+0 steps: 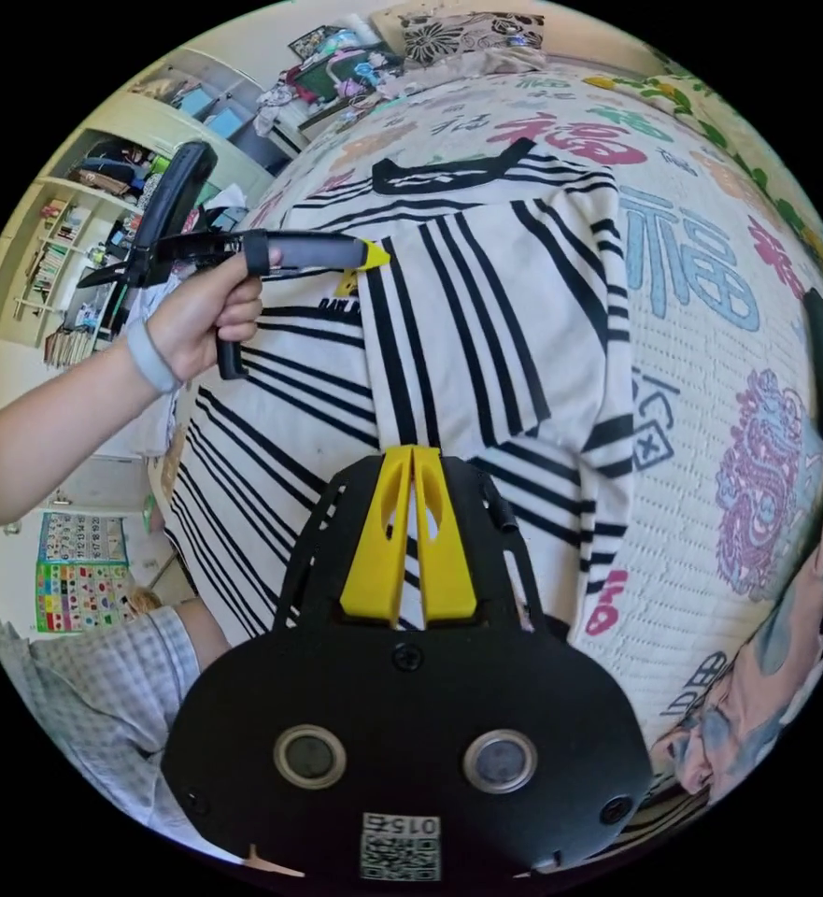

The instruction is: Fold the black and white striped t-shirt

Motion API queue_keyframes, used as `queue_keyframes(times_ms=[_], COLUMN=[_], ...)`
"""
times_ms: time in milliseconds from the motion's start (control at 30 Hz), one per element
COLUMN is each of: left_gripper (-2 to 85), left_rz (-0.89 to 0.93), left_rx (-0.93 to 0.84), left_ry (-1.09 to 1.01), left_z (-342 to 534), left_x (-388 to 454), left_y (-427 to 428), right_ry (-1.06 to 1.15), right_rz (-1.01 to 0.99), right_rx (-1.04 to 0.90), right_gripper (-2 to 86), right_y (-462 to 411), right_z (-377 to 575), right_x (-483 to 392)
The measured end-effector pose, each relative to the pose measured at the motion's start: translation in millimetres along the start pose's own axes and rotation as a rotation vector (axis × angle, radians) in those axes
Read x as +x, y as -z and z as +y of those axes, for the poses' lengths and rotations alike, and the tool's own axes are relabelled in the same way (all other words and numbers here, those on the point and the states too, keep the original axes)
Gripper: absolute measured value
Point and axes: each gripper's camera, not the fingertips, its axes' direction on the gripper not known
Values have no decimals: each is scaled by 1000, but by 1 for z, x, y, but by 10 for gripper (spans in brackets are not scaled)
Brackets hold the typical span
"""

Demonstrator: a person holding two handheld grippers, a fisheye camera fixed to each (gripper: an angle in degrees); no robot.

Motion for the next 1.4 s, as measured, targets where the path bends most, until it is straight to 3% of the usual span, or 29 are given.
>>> queue_keyframes(times_ms=[133, 300, 533, 733, 1033, 1133, 1267, 1400], left_gripper=[-2, 43, 76, 88, 0, -7, -8, -9], left_rz=[-26, -52, -212, -117, -30, -27, -45, -56], left_rx=[48, 247, 396, 555, 574, 588, 594, 628], left_ry=[35, 245, 754, 962, 1029, 994, 934, 886], left_z=[18, 79, 228, 292, 323, 333, 339, 347], left_x=[-24, -70, -176, -242, -267, -262, -248, -224], left_y=[42, 134, 249, 279, 297, 311, 325, 338], right_ry=[-40, -41, 211, 414, 414, 414, 491, 498], right_rz=[17, 23, 2, -64, 94, 149, 234, 157], right_rx=[-108, -35, 47, 48, -235, -314, -311, -254], right_gripper=[-6, -4, 20, 26, 78, 25, -7, -10], right_y=[-7, 12, -7, -80, -218, -246, -255, -235], right_z=[-5, -39, -189, -323, -442, -455, -458, -462], right_x=[-9, -37, -131, -252, -373, -388, -403, -401])
